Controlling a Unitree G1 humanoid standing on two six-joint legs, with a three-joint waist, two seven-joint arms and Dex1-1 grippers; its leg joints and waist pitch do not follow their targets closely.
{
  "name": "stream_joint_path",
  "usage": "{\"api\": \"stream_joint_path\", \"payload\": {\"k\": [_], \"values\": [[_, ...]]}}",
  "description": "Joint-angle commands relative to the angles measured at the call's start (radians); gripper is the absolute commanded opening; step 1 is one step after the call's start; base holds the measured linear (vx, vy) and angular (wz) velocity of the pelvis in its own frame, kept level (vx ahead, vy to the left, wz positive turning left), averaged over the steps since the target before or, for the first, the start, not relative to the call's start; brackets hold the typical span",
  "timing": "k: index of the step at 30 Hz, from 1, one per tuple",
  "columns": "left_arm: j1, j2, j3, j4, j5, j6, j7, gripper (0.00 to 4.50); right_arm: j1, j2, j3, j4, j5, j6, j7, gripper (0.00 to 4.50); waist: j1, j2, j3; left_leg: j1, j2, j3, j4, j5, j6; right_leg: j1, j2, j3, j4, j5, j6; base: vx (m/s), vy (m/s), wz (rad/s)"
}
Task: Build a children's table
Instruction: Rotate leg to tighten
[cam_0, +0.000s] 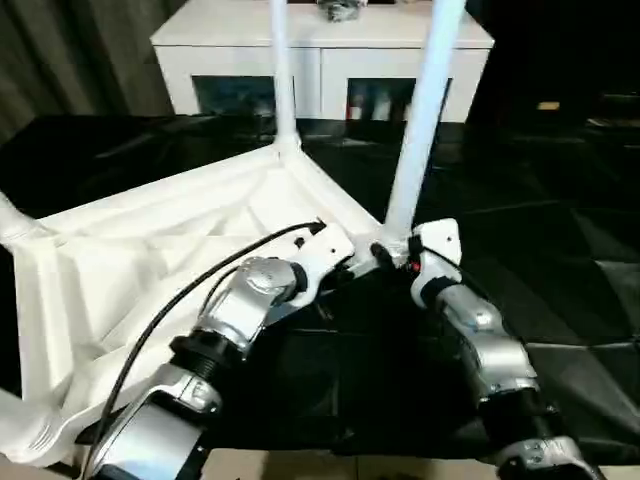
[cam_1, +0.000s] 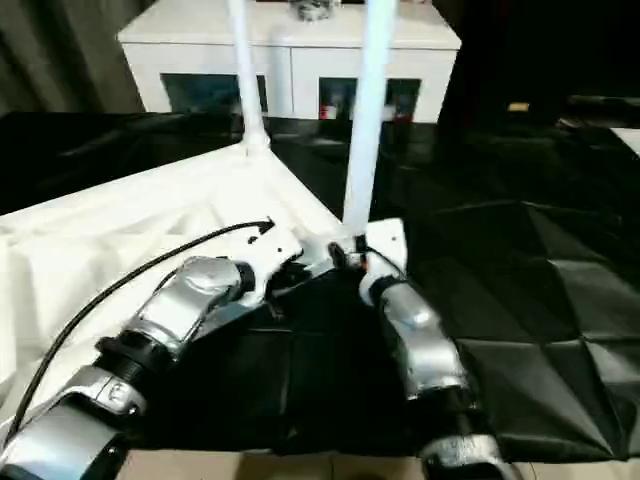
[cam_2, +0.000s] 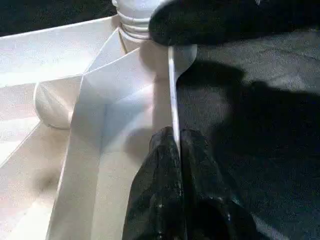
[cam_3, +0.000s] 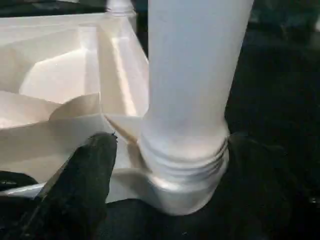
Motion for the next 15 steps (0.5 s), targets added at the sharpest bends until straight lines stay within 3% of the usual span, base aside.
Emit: {"api": "stream_joint_path", "payload": {"k": [1, 4, 7, 11, 15], "values": [[0.019, 0.053, -0.016, -0.032, 0.031, -0.02, -0.036, 0.0, 0.02, -0.043, 0.001, -0.057, 0.027, 0.034, 0.092, 3.99, 0.008, -0.008, -0.063, 0.001, 0.025, -0.004, -0.075, -0.206, 0.08, 0.056, -0.025, 0.028, -0.054, -0.15, -0.228, 0.0, 0.0, 0.0], [0.06, 0.115, -0.025, -0.105, -0.019, -0.017, -0.174, 0.0, 0.089, -0.192, 0.041, -0.176, 0.105, 0.04, 0.374, 3.99, 0.01, -0.007, -0.064, 0.002, 0.026, -0.002, -0.071, -0.188, 0.101, 0.058, -0.024, 0.028, -0.049, -0.103, -0.254, 0.0, 0.0, 0.0], [0.098, 0.169, -0.046, -0.175, -0.092, -0.058, -0.345, 0.0, 0.128, -0.281, 0.071, -0.225, 0.144, 0.04, 0.526, 3.99, 0.013, -0.007, -0.062, 0.001, 0.029, -0.001, -0.071, -0.182, 0.121, 0.056, -0.025, 0.029, -0.045, -0.085, -0.279, 0.0, 0.0, 0.0], [0.126, 0.218, -0.066, -0.253, -0.143, -0.021, -0.462, 0.0, 0.139, -0.321, 0.088, -0.233, 0.148, 0.039, 0.597, 3.99, 0.018, -0.006, -0.057, 0.01, 0.034, -0.001, -0.079, -0.238, 0.093, 0.049, -0.025, 0.03, -0.051, -0.171, -0.277, 0.0, 0.0, 0.0], [0.126, 0.221, -0.062, -0.261, -0.144, -0.015, -0.464, 0.0, 0.127, -0.321, 0.102, -0.213, 0.142, 0.036, 0.611, 3.99, 0.037, -0.006, -0.053, 0.024, 0.036, 0.007, -0.081, -0.278, 0.054, 0.036, -0.023, 0.035, -0.057, -0.215, -0.261, 0.0, 0.0, 0.0]]}}
